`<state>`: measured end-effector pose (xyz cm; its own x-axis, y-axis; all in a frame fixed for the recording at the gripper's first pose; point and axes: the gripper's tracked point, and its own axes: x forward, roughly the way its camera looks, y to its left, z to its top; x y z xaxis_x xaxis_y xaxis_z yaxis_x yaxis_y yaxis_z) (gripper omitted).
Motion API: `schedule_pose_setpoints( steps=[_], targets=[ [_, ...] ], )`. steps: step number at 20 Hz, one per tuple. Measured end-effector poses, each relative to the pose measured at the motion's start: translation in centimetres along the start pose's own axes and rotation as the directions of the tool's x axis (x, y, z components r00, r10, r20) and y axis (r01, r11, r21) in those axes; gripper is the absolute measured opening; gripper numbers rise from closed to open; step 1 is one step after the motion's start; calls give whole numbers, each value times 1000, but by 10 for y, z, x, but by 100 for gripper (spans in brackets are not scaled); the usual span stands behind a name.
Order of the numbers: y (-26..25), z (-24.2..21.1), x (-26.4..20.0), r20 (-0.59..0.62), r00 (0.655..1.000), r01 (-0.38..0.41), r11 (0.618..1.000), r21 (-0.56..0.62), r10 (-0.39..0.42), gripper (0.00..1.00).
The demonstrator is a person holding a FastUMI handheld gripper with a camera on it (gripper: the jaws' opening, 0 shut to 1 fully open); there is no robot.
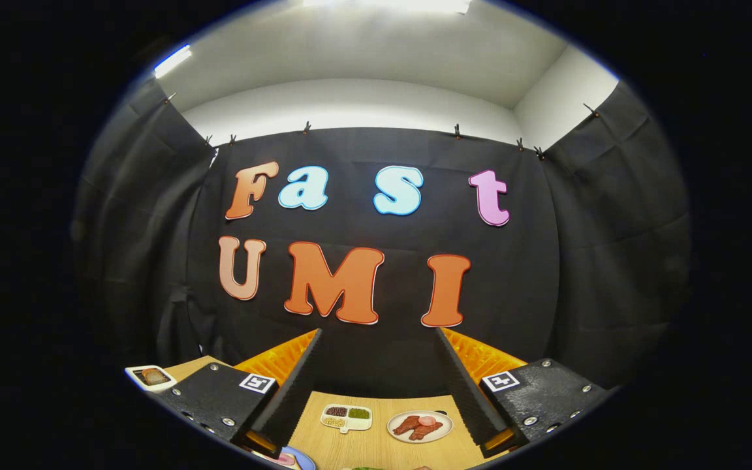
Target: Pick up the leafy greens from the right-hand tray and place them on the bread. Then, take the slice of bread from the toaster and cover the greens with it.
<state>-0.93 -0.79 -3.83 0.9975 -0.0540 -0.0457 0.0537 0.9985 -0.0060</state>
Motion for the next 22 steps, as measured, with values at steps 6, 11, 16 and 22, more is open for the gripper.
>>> schedule_pose_setpoints(
  steps=[6, 11, 16, 22],
  targets=[
    [-8, -29, 1, -24, 999, 20, 999, -27, -21, 99],
    [-11, -53, 0, -53, 998, 29, 1000, 0, -29, 99],
    [-9, -87, 0, -109, 994, 14, 999, 28, -11, 99],
    [-2, -147, -5, -232, 973, 3, 999, 38, 6, 99]
  ],
)
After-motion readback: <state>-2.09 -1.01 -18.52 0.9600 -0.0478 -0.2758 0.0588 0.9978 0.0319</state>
